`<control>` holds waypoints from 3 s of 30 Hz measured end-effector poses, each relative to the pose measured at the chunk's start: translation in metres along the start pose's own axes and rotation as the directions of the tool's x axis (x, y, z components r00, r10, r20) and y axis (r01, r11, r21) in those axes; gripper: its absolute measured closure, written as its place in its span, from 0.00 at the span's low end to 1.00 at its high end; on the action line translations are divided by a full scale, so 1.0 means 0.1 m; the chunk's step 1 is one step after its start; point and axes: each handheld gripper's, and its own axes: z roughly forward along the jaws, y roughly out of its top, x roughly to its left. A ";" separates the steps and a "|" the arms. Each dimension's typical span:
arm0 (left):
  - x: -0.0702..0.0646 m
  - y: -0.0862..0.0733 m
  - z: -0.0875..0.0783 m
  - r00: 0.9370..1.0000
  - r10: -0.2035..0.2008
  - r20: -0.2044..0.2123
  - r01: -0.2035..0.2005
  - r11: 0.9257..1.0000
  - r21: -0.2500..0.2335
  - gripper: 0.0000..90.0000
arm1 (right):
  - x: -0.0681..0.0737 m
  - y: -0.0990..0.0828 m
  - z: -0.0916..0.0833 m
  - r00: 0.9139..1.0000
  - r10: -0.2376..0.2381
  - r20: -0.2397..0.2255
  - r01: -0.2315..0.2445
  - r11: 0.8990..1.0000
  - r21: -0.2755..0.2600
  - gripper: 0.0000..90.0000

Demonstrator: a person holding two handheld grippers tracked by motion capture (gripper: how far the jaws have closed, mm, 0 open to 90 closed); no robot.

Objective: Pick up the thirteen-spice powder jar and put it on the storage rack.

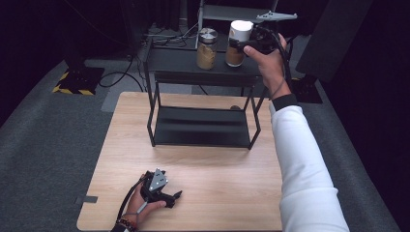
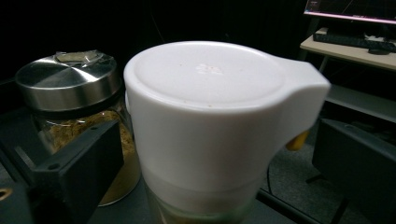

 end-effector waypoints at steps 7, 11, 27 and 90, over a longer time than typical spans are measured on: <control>0.00 0.00 0.00 1.000 0.000 0.000 0.000 1.000 0.000 0.00 | -0.02 -0.10 -0.15 1.000 -0.001 -0.004 0.001 0.999 -0.035 0.02; 0.00 0.00 0.00 1.000 0.000 0.000 0.000 1.000 0.000 0.00 | -0.04 -0.19 -0.25 1.000 -0.015 -0.015 0.014 0.998 -0.058 0.02; 0.00 0.00 0.00 1.000 0.000 -0.001 0.000 1.000 0.000 0.00 | 0.11 -0.66 -0.74 0.999 -0.037 0.010 0.038 0.990 -0.132 0.02; 0.00 0.00 0.00 1.000 0.000 -0.001 0.000 1.000 0.000 0.00 | 0.71 -2.64 -1.47 0.999 -0.024 0.022 0.023 0.999 0.026 0.02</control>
